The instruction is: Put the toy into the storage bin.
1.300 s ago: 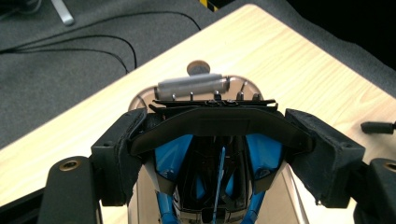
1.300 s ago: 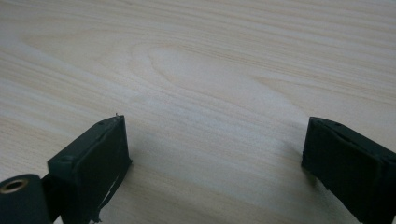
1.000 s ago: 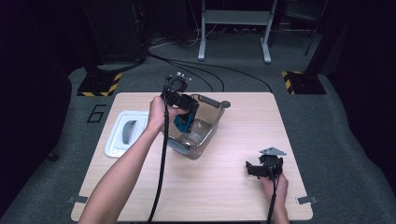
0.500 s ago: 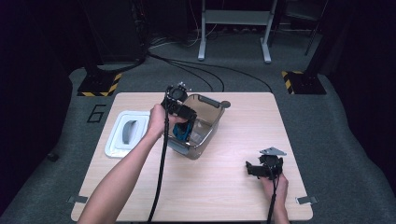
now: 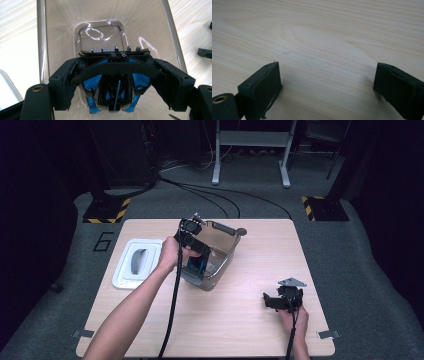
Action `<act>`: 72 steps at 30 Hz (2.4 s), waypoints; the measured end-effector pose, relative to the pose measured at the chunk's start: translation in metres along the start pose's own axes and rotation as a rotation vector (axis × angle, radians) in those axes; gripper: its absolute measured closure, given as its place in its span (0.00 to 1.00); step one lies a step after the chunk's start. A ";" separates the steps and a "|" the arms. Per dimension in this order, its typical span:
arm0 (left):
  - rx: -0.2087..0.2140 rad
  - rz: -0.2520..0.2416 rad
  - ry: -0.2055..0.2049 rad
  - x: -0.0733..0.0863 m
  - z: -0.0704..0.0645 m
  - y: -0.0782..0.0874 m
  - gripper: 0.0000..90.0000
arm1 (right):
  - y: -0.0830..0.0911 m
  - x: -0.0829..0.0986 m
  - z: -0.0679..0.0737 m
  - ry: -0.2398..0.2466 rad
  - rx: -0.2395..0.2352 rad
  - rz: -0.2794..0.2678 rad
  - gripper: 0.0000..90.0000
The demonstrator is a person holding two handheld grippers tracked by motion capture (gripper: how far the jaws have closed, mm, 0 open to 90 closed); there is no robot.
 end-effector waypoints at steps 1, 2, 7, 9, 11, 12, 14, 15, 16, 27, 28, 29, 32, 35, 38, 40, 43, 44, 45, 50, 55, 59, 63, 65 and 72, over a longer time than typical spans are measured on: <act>-0.002 0.003 0.001 0.000 0.000 -0.001 0.27 | 0.000 0.000 0.000 0.000 0.000 0.000 0.07; -0.002 0.011 -0.001 0.001 0.000 -0.001 0.27 | 0.000 0.000 0.000 0.000 0.000 0.000 0.07; 0.002 0.043 -0.012 0.004 0.000 -0.004 0.27 | 0.000 0.000 0.000 0.000 0.000 0.000 0.07; 0.004 0.052 -0.016 0.005 -0.001 -0.005 0.27 | 0.000 0.000 0.000 0.000 0.000 0.000 0.07; 0.003 0.066 -0.027 0.007 -0.002 -0.006 0.27 | 0.000 0.000 0.000 0.000 0.000 0.000 0.07; 0.001 0.073 -0.034 0.008 -0.003 -0.006 0.27 | 0.000 0.000 0.000 0.000 0.000 0.000 0.07; 0.003 0.089 -0.049 0.009 -0.004 -0.007 0.27 | 0.000 0.000 0.000 0.000 0.000 0.000 0.07; 0.005 0.091 -0.048 0.010 -0.004 -0.008 0.27 | 0.000 0.000 0.000 0.000 0.000 0.000 0.07; 0.009 0.103 -0.056 0.011 -0.004 -0.008 0.27 | 0.000 0.000 0.000 0.000 0.000 0.000 0.07; 0.012 0.102 -0.044 0.016 -0.007 -0.013 0.27 | 0.000 0.000 0.000 -0.001 0.000 0.000 0.07; 0.007 0.101 -0.043 0.017 -0.007 -0.013 0.27 | 0.000 0.000 0.000 0.000 0.000 0.000 0.07; 0.008 0.104 -0.044 0.017 -0.008 -0.014 0.27 | 0.000 0.000 0.000 0.000 0.000 0.000 0.07; 0.005 0.112 -0.058 0.020 -0.011 -0.016 0.27 | 0.000 0.000 0.000 0.000 0.000 0.000 0.07; 0.004 0.110 -0.060 0.022 -0.012 -0.017 0.27 | 0.000 0.000 0.000 0.000 0.000 0.000 0.07; -0.003 0.095 -0.047 0.023 -0.014 -0.017 0.27 | 0.000 0.000 0.000 0.001 0.000 0.000 0.07; -0.007 0.095 -0.050 0.024 -0.014 -0.016 0.27 | 0.000 0.000 0.000 0.001 -0.001 0.000 0.07; -0.012 0.094 -0.047 0.027 -0.014 -0.014 0.27 | 0.000 0.000 0.000 0.002 -0.001 0.001 0.07; -0.012 0.097 -0.047 0.027 -0.014 -0.013 0.27 | 0.000 0.000 0.000 0.000 0.000 0.000 0.07; -0.010 0.097 -0.046 0.028 -0.014 -0.013 0.27 | 0.000 0.000 0.000 0.000 0.000 0.000 0.07; -0.023 0.096 -0.042 0.032 -0.013 -0.010 0.27 | 0.000 0.000 0.000 0.001 -0.001 0.000 0.07; -0.020 0.099 -0.038 0.036 -0.011 -0.008 0.27 | 0.000 0.000 0.000 0.001 -0.001 0.000 0.07; -0.024 0.102 -0.042 0.039 -0.012 -0.006 0.26 | 0.000 0.000 0.000 0.002 -0.001 0.001 0.07; -0.021 0.096 -0.042 0.040 -0.014 -0.004 0.26 | 0.000 0.000 0.000 0.002 -0.001 0.001 0.07; -0.021 0.095 -0.049 0.041 -0.015 -0.003 0.26 | 0.000 0.000 0.000 0.002 -0.001 0.001 0.07; -0.037 0.086 -0.060 0.041 -0.019 -0.003 0.25 | 0.000 0.000 0.000 0.001 0.000 0.001 0.07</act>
Point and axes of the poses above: each handheld gripper's, and its own axes: y roughly backward along the jaws, x roughly out of its underside, z roughly to its left, the point moved 4 cm from there along -y, roughly forward along the jaws, and after that the axes turned 10 degrees about -x, right-handed, at the moved point
